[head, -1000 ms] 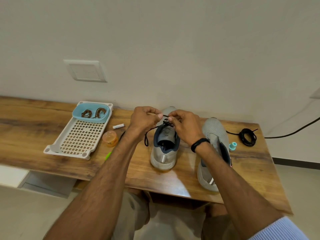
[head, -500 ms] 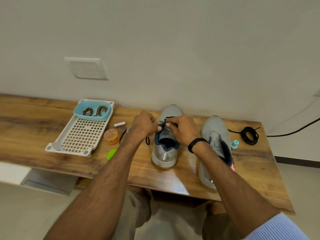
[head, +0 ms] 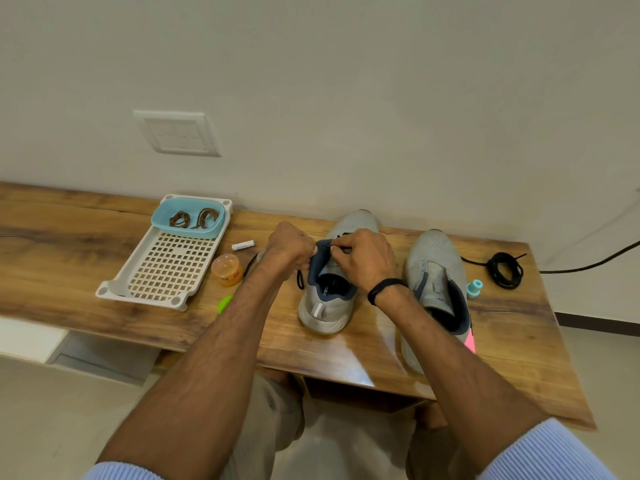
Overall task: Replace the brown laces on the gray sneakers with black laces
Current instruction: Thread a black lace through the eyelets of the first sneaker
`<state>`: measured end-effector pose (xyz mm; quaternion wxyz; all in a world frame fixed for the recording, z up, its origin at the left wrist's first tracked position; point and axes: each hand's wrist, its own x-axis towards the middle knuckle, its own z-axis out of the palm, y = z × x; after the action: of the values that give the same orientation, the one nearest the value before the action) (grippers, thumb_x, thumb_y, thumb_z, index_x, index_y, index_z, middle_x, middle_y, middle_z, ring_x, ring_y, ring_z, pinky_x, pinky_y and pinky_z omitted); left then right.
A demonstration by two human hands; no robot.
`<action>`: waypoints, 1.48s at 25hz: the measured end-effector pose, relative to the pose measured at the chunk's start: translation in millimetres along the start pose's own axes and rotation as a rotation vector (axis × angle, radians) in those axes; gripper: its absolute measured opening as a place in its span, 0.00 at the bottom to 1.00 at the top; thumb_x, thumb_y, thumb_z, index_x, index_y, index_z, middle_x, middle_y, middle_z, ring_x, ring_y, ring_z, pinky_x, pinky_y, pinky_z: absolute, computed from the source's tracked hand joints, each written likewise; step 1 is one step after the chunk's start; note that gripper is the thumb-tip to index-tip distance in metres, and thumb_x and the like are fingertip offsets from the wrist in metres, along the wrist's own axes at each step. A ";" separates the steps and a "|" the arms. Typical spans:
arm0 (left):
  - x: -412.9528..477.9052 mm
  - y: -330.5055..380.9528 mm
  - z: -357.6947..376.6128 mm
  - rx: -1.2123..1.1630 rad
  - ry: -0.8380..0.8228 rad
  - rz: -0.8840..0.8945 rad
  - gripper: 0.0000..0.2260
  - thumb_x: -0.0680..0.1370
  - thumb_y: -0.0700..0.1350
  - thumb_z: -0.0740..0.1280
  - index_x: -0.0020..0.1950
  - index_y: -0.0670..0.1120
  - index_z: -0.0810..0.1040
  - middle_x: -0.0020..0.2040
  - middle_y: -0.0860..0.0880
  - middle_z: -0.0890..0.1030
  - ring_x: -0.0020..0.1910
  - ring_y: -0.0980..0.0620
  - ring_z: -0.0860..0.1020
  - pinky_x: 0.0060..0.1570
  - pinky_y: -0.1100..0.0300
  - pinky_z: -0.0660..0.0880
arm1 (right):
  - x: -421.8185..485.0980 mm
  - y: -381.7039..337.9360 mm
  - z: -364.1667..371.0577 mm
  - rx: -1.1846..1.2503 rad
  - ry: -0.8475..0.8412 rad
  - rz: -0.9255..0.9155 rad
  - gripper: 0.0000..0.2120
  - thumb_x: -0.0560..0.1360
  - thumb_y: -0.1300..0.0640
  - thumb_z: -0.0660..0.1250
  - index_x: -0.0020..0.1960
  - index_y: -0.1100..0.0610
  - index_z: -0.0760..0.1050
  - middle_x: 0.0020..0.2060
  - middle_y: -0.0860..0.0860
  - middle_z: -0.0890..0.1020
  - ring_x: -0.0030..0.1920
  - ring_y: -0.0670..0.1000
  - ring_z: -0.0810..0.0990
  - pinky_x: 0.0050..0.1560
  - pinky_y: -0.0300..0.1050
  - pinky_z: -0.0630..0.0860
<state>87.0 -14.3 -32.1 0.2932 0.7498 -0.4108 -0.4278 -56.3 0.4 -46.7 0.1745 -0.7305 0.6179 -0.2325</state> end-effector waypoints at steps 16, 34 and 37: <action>-7.9 6.6 3.2 0.231 0.036 0.099 0.04 0.70 0.36 0.66 0.38 0.36 0.78 0.37 0.40 0.81 0.41 0.39 0.83 0.39 0.49 0.81 | 0.6 -1.3 16.4 -0.153 0.011 -0.043 0.13 0.78 0.54 0.63 0.44 0.60 0.82 0.43 0.54 0.80 0.45 0.57 0.77 0.36 0.46 0.64; -17.0 5.9 5.9 0.418 0.032 0.272 0.07 0.70 0.34 0.66 0.41 0.40 0.84 0.42 0.44 0.84 0.46 0.46 0.82 0.40 0.57 0.77 | 2.7 -0.2 7.5 -0.132 -0.023 -0.119 0.13 0.77 0.58 0.64 0.41 0.63 0.83 0.37 0.53 0.75 0.39 0.52 0.72 0.33 0.41 0.57; -15.1 4.8 6.8 0.442 0.028 0.290 0.08 0.69 0.34 0.65 0.41 0.37 0.83 0.41 0.42 0.84 0.44 0.44 0.81 0.39 0.55 0.76 | 7.3 -0.8 10.6 -0.082 -0.046 -0.038 0.12 0.76 0.57 0.65 0.41 0.62 0.83 0.35 0.51 0.74 0.38 0.50 0.71 0.30 0.38 0.57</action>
<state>74.8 -4.1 -25.4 0.1860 0.7348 -0.5934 -0.2708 -48.8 -7.0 -54.1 0.1543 -0.7536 0.6089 -0.1935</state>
